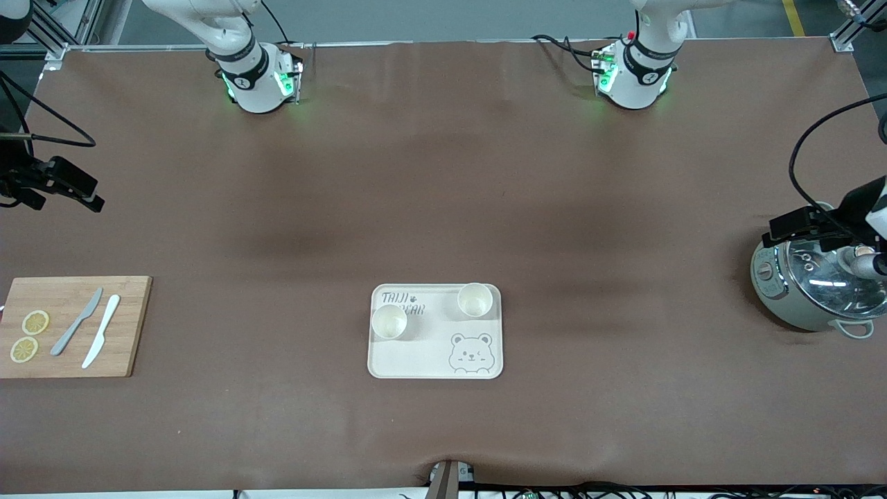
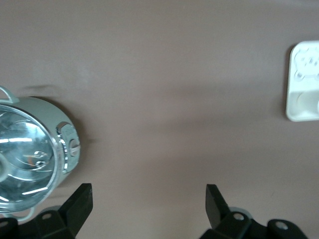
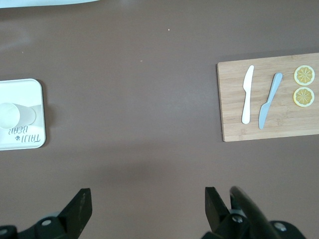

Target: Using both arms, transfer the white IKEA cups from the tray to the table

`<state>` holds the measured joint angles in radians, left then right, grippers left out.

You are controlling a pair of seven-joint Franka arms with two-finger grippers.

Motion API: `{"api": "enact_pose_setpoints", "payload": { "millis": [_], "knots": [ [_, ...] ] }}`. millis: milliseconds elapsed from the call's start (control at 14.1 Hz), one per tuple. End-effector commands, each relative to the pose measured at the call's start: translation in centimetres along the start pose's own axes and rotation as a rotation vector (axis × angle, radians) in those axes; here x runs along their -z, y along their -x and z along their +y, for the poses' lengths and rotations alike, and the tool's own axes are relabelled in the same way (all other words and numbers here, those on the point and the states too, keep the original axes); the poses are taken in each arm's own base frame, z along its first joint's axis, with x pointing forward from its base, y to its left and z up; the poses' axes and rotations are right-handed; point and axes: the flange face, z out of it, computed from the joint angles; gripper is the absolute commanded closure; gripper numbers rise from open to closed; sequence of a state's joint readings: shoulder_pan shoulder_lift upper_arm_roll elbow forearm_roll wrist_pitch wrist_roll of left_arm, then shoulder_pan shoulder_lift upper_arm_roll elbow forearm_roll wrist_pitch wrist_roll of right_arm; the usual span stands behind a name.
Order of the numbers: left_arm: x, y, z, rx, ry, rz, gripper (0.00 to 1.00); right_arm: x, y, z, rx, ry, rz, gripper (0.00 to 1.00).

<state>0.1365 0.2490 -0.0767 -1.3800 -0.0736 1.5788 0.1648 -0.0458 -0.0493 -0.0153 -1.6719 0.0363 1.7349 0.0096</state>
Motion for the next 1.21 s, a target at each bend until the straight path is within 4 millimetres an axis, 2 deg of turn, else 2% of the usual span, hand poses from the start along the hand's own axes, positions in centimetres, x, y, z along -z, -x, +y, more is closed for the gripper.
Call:
{"api": "enact_pose_setpoints", "payload": {
  "millis": [0,142,213,426,638,709,851,922,1135],
  "knots": [
    [0.9,1.4,-0.3,-0.09,0.027,-0.012,0.0,0.5,0.6,0.2,0.002,0.013,0.009,0.0],
    [1.5,2.2,1.5,-0.115,0.022,-0.019,0.0,0.8,0.4,0.2,0.001,0.013,0.012,0.0],
    [0.9,1.7,3.6,-0.135,0.021,-0.029,0.0,1.0,0.3,0.2,0.001,0.013,0.021,0.0],
    [-1.8,0.5,12.0,-0.166,-0.031,-0.076,0.0,0.4,-0.1,0.3,-0.001,0.003,0.017,0.0],
    [-7.9,-0.8,21.8,-0.159,-0.075,-0.128,0.0,-0.7,-0.5,-0.4,0.015,-0.001,-0.001,0.0],
    [-9.0,-1.4,24.5,-0.135,-0.092,-0.095,0.0,-1.1,-0.6,-0.7,0.021,-0.002,-0.007,0.0],
    [-11.5,-3.1,28.8,-0.094,-0.07,-0.029,0.0,-3.5,-1.3,-1.5,0.031,-0.001,-0.052,0.0],
    [-12.4,-4.0,30.8,-0.078,-0.058,-0.004,0.0,-5.0,-1.6,-2.6,0.049,0.0,-0.081,0.0],
    [-15.8,-6.3,34.4,-0.04,-0.024,0.059,0.0,-8.0,-2.8,-5.6,0.069,-0.022,-0.082,0.0]
  ]
}}
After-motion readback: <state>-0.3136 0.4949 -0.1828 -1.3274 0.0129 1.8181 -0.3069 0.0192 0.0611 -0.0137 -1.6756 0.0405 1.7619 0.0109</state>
